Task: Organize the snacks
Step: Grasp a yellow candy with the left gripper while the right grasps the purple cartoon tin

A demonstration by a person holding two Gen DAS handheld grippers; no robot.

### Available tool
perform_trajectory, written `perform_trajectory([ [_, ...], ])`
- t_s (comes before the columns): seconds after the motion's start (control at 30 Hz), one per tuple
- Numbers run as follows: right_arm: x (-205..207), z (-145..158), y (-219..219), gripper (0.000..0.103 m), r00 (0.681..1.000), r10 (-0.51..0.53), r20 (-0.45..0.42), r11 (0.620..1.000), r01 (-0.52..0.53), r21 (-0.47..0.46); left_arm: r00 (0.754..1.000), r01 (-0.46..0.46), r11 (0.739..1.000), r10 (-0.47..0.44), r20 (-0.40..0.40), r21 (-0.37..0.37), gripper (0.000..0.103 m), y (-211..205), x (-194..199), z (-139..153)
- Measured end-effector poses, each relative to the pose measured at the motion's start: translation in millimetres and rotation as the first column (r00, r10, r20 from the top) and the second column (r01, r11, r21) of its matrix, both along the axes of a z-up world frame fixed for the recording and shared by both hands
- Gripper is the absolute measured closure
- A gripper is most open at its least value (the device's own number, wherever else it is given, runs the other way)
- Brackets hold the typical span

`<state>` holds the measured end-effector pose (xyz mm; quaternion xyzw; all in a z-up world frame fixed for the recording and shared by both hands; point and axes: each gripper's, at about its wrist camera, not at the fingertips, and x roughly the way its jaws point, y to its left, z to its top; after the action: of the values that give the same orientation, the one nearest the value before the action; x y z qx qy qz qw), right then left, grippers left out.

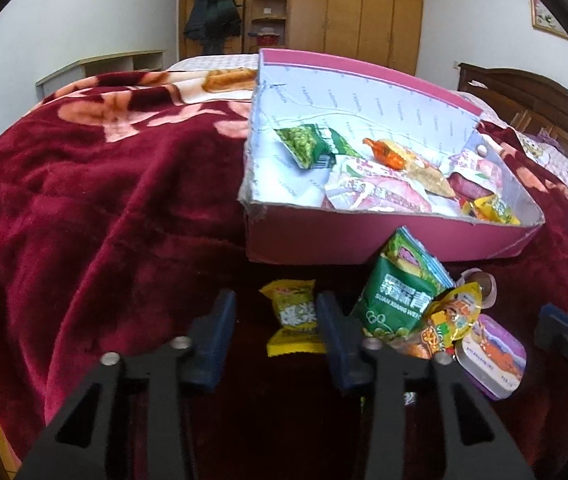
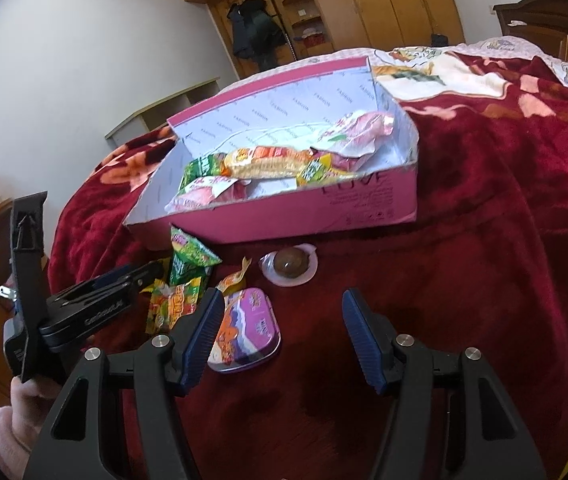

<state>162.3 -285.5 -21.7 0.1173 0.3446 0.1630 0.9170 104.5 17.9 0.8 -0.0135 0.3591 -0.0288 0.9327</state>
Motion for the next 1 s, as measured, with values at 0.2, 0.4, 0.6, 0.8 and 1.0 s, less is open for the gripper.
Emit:
perform_trajectory([
  [0.2, -3, -4, 6, 0.04, 1.0, 0.029, -0.007, 1.0, -0.029, 0.005, 1.0, 0.016, 1.0, -0.016, -0.015, 0.014, 0.062, -7, 4, -8],
  [0.4, -2, -8, 21, 0.04, 0.998, 0.065, -0.008, 0.998, -0.066, -0.025, 1.0, 0.001, 0.999, 0.0, -0.024, 0.051, 0.062, -11, 7, -17],
  [0.6, 4, -16, 34, 0.04, 0.996, 0.082, -0.022, 0.995, -0.083, -0.049, 1.0, 0.005, 0.999, -0.004, -0.01, 0.032, 0.062, -9, 5, -20],
  [0.8, 3, -29, 40, 0.04, 0.998, 0.068, -0.006, 0.992, -0.069, -0.104, 1.0, 0.0, 1.0, 0.0, -0.013, 0.022, 0.061, -9, 5, -21],
  [1.0, 3, -33, 43, 0.044, 0.999, 0.05, 0.01, 0.991, -0.048, -0.125, 1.0, 0.001, 1.0, -0.001, -0.004, 0.021, 0.061, -8, 5, -22],
])
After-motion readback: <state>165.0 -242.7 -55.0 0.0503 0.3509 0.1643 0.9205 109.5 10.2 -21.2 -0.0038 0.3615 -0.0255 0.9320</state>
